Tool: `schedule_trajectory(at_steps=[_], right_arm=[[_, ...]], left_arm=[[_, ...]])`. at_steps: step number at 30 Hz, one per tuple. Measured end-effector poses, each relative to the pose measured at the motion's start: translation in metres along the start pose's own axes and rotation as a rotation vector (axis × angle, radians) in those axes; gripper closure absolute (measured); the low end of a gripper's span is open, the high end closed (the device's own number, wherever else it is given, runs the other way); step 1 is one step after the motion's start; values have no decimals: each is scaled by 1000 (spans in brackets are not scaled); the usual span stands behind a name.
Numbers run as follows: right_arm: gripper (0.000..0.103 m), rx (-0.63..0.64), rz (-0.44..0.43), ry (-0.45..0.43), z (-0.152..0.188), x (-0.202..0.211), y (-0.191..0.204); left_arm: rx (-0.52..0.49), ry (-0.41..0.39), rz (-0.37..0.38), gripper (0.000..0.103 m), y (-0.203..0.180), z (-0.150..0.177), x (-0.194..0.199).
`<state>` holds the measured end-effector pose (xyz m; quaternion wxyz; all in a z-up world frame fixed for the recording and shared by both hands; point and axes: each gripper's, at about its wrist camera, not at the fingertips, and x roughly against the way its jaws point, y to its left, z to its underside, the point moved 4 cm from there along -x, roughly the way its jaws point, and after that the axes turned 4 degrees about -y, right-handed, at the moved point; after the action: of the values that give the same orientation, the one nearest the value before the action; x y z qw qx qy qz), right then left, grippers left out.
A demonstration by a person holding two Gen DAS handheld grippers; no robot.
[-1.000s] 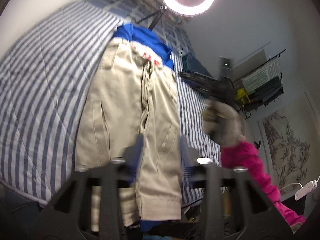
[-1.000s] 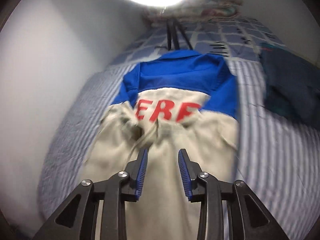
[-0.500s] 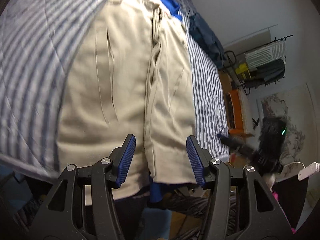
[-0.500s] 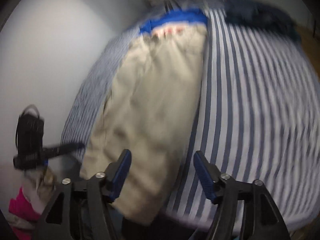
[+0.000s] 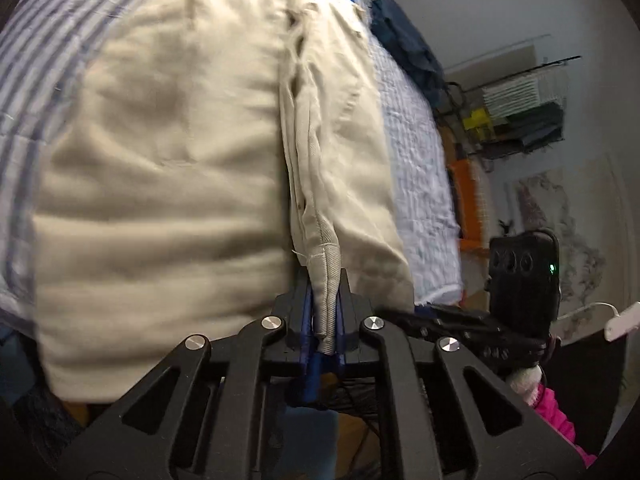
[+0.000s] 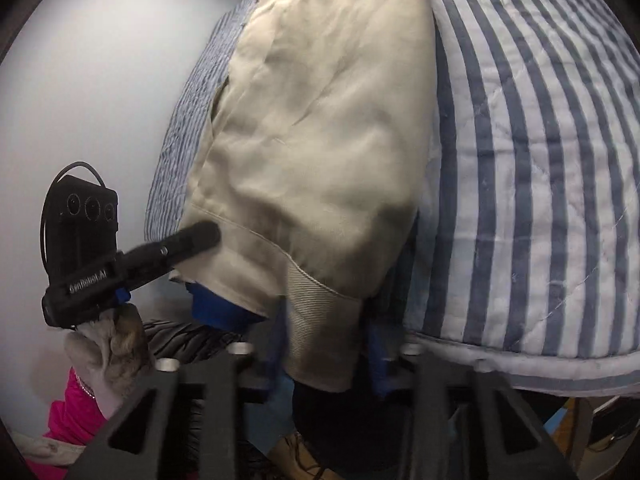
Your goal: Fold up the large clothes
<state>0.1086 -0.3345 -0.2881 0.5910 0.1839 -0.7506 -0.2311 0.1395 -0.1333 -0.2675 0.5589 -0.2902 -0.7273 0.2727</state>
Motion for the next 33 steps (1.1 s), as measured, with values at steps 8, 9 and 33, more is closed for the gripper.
schedule_trajectory(at_steps=[8, 9, 33], right_arm=[[82, 67, 115, -2, 14, 33, -23], [71, 60, 140, 8, 14, 30, -28], [61, 56, 79, 32, 0, 8, -16]], left_arm=[[-59, 41, -33, 96, -14, 25, -39], [-68, 45, -41, 96, -11, 26, -43], [18, -88, -184, 86, 60, 9, 39]])
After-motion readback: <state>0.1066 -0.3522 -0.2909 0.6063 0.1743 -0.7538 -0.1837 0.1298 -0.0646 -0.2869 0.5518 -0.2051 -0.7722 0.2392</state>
